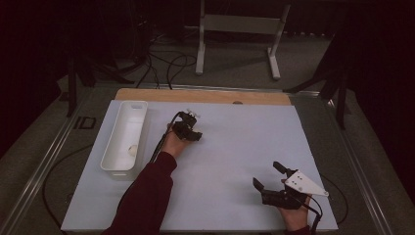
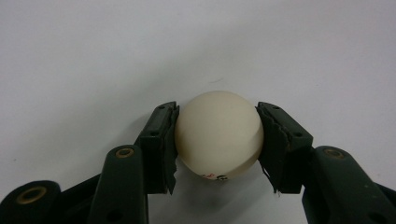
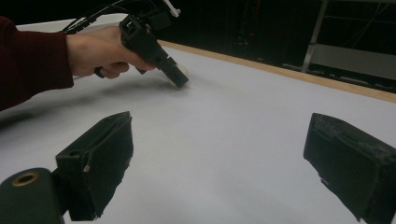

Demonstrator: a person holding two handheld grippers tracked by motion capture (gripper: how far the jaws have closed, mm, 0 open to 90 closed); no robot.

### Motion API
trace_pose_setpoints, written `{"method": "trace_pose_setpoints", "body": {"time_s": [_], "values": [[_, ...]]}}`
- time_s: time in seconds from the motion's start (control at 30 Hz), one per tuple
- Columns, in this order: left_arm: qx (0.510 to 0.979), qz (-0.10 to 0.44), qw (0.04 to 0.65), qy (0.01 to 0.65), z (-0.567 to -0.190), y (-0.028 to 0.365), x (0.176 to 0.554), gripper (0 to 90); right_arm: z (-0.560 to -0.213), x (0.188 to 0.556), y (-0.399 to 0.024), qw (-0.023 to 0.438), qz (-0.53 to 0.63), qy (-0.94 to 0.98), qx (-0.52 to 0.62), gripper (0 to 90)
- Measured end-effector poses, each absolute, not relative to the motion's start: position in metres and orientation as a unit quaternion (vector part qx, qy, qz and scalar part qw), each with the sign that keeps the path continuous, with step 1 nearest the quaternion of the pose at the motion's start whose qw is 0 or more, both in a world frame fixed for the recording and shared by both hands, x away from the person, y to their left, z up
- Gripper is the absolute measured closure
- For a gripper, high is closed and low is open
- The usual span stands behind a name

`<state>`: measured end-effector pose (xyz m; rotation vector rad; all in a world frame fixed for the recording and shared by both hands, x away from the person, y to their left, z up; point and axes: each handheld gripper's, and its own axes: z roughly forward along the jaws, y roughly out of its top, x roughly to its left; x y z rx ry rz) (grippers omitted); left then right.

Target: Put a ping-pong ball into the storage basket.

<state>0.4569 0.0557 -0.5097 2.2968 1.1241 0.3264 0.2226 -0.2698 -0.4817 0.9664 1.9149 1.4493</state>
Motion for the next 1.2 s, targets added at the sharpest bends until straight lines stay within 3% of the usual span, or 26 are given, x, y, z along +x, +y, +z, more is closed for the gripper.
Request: {"method": "trace_pose_setpoints", "body": {"time_s": [1.2], "values": [[0.852, 0.116, 0.299, 0.414, -0.475, 0.057, 0.440, 51.3, -0.482, 0.222, -0.269, 0.274, 0.538, 0.711, 0.360, 8.1]]}}
